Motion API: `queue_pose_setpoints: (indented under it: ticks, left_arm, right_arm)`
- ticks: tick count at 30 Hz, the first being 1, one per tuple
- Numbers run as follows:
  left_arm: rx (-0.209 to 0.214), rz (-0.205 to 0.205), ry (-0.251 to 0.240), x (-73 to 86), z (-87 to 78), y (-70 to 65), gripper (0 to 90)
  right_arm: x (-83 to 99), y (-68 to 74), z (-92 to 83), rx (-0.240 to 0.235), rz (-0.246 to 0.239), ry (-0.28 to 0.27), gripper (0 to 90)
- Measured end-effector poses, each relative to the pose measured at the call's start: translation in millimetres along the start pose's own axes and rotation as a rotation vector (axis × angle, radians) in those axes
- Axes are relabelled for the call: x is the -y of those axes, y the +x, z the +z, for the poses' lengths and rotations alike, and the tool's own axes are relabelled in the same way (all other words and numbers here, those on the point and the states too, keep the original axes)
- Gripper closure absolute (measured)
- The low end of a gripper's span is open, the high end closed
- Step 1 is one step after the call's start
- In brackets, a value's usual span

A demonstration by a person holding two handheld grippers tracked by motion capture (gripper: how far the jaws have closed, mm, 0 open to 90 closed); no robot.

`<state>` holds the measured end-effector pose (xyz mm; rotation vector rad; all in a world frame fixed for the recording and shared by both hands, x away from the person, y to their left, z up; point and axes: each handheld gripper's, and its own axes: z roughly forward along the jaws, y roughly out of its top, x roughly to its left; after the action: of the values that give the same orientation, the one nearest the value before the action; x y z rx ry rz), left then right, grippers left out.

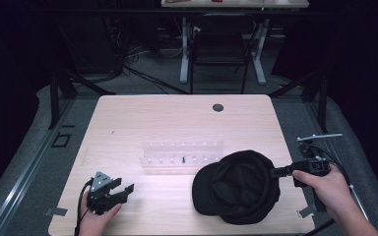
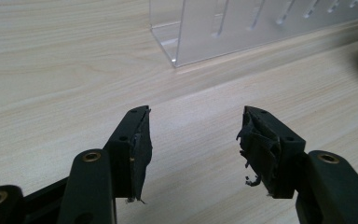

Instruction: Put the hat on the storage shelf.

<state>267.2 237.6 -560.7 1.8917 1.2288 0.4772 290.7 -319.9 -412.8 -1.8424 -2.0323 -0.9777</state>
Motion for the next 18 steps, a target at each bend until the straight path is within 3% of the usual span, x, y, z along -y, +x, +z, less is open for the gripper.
queue_pose_setpoints:
  ticks: [11, 18]
  left_arm:
    - [0.002, 0.000, 0.001, -0.1, 0.5, 0.0, 43.3]
    - [0.003, 0.000, -0.001, 0.0, 0.2, -0.1, 43.3]
  right_arm:
    - [-5.0, 26.1, -6.8, -0.103, -0.033, -0.005, 88.4]
    - [-7.9, 37.1, -9.4, -0.183, -0.023, -0.028, 88.5]
